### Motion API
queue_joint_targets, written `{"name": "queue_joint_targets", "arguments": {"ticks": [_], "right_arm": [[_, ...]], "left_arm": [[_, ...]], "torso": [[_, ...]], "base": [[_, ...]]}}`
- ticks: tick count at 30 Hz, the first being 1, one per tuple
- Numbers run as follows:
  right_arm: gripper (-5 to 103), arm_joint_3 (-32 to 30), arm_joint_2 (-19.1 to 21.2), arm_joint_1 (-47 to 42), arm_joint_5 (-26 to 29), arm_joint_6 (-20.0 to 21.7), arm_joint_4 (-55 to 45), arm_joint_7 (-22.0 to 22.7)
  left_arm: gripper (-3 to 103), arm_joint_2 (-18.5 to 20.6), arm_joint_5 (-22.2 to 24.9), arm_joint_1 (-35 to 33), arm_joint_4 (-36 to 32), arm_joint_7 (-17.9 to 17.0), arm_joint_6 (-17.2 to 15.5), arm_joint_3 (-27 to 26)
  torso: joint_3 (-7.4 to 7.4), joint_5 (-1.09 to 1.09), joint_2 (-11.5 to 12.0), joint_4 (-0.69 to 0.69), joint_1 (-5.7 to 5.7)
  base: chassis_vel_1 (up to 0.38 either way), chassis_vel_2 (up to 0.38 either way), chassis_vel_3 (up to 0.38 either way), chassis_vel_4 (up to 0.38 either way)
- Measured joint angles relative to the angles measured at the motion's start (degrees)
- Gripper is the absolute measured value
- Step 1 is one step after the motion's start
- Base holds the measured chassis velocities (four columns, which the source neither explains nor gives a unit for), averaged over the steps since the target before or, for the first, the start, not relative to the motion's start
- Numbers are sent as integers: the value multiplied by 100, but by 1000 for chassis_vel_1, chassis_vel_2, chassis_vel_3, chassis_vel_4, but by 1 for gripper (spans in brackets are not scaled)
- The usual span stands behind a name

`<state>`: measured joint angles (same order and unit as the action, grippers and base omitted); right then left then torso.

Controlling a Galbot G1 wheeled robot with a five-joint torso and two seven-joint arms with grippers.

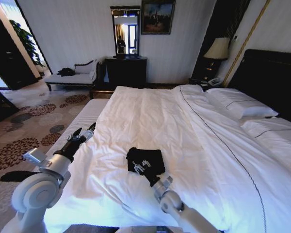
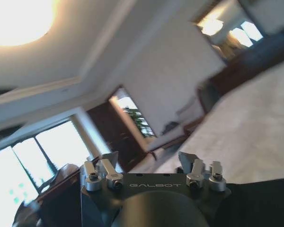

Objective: Fold the clothes on the bed.

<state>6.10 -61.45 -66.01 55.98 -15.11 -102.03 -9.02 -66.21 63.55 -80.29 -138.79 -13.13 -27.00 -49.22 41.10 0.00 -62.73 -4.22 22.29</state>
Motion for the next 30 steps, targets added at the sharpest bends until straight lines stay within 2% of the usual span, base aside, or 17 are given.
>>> {"name": "queue_joint_targets", "arguments": {"ticks": [2,3,4,5,7,11,19,24,27,28,30], "right_arm": [[83,75,-169,456,502,199,355,444],[83,75,-169,456,502,199,355,444],[89,151,-339,697,600,234,647,541],[89,198,-441,823,650,251,808,574],[97,353,-749,1147,823,338,1240,613],[100,598,-1067,1397,838,419,1599,600],[100,1052,-1327,1520,534,438,1878,490],[100,1411,-1389,1450,224,423,1948,365],[100,1500,-1268,1344,-186,146,1804,-351],[100,1500,-1268,1344,-186,146,1804,-351],[100,1432,-1155,1292,-246,46,1610,-622]], "left_arm": [[100,-38,-44,-28,-24,-1,4,23],[100,-38,-44,-28,-24,-1,4,23],[100,-55,-85,-54,-46,-2,4,32],[100,-65,-109,-77,-64,-1,4,35],[100,-80,-156,-148,-114,1,4,12],[100,-74,-165,-221,-182,3,4,-115],[100,-86,-161,-335,-261,2,5,-287],[100,-127,-161,-383,-275,-14,4,-363],[100,-151,-194,-423,-267,-23,4,-384],[100,-151,-194,-423,-267,-23,4,-384],[100,-151,-208,-433,-234,-26,3,-389]], "torso": [[0,0,0,1,1],[0,0,0,1,1],[1,0,0,2,1],[1,1,1,2,1],[2,0,1,3,1],[1,0,1,2,1],[1,-1,0,1,1],[0,0,0,2,1],[0,0,0,2,1],[0,0,0,2,1],[0,1,1,2,1]], "base": [[0,0,0,0],[0,0,0,0],[0,0,0,0],[0,0,0,0],[0,0,0,0],[0,0,0,0],[0,0,0,0],[0,0,0,0],[0,0,0,0],[0,0,0,0],[0,0,0,0]]}}
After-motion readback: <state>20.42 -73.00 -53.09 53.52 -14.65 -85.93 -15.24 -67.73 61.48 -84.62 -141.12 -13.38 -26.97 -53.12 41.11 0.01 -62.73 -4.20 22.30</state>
